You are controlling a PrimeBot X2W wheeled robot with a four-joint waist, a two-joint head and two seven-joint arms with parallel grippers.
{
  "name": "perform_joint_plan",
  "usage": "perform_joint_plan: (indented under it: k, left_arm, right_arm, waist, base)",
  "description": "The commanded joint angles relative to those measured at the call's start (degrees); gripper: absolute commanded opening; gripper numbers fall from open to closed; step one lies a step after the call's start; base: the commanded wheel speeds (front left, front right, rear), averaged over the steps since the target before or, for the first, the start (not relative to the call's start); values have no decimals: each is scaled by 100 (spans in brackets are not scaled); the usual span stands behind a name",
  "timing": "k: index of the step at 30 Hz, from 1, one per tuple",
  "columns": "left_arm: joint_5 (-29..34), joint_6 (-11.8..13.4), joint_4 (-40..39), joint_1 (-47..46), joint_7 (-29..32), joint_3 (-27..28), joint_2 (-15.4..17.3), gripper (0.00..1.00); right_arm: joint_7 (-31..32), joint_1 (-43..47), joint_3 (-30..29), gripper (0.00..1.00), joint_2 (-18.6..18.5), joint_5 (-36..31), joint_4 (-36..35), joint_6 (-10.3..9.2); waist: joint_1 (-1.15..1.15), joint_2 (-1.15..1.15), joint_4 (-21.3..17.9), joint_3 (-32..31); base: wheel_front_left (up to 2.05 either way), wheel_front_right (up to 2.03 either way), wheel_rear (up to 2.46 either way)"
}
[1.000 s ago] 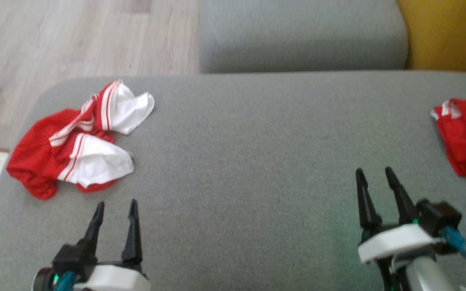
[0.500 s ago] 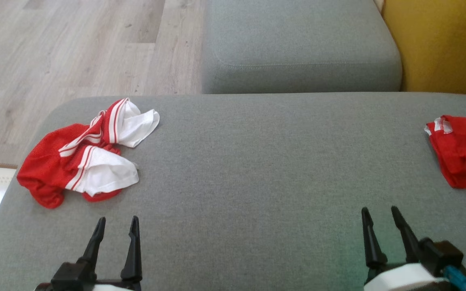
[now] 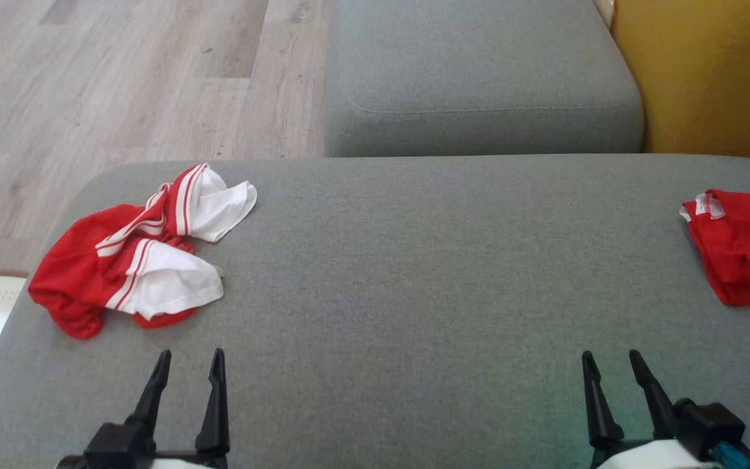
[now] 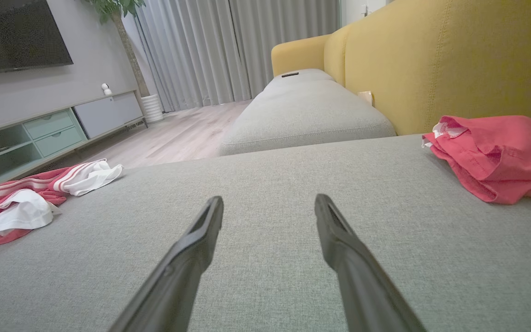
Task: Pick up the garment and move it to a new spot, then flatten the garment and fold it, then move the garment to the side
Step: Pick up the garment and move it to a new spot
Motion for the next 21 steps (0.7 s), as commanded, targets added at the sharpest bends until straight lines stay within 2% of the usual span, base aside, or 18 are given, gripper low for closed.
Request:
perform_joint_plan:
  k: [1,11,16,21]
  left_arm:
    - [32,-16,-199,-192,-29,137,-18,100]
    - [46,-16,-126,-237,-29,157,-18,100]
    - [72,-12,-107,-268,-29,201,-18,100]
    - [136,-19,-116,-250,-29,249,-18,100]
  right_arm:
    - [-70,-211,108,100,-32,8,-145,37]
    - [-70,-169,95,100,-32,-32,-178,37]
    - [-70,-138,118,100,-32,-2,-204,37]
    - [-70,-103,139,100,-32,64,-236,37]
  waist:
    - [1,0,8,4]
    - [1,0,185,25]
    - [1,0,525,46]
    - [1,0,1050,86]
  base:
    - [0,0,0]
    - [0,0,0]
    - [0,0,0]
    - [0,0,0]
